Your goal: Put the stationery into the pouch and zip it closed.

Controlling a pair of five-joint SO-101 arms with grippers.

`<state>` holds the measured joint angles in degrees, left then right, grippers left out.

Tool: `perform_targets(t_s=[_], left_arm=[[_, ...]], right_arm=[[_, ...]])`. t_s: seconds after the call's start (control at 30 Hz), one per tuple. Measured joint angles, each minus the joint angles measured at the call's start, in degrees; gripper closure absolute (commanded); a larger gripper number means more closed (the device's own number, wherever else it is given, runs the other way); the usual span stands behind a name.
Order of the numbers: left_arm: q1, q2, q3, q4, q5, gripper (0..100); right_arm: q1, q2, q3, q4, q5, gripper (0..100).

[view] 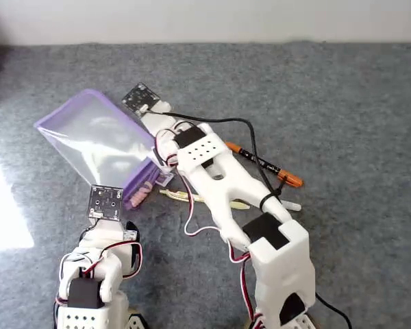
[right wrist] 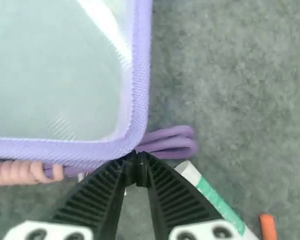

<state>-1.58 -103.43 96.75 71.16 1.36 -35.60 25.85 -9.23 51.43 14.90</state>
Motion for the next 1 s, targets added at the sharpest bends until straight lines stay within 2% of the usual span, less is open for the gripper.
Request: perform_targets(t_s=[0.2,0.27,0.4,0.5,0.7,1.0], left_arm=[[0.00,0.00,0.00,0.00,0.00,93],[0.00,0.00,0.00,0.00,0.00,93],[0.00,0.00,0.00,0.00,0.00,93],[0.00,0.00,0.00,0.00,0.00,93],[0.00,0.00,0.00,0.00,0.00,93],[0.00,0.00,0.00,0.00,0.00,93]], right_arm=[[-0.70,0.00,-2.64,11.60,0.00,98.2],[-0.35,0.00,-4.40,16.79,0.88,94.6],[1.32,0.00,-6.77,21.27,9.23,81.9],[2.55,0.00,-7.38,20.75,12.66,77.5],[5.27,1.93,-7.56,13.19,13.80,77.3],[5.54,8.26,-9.67,9.76,16.97,77.2]])
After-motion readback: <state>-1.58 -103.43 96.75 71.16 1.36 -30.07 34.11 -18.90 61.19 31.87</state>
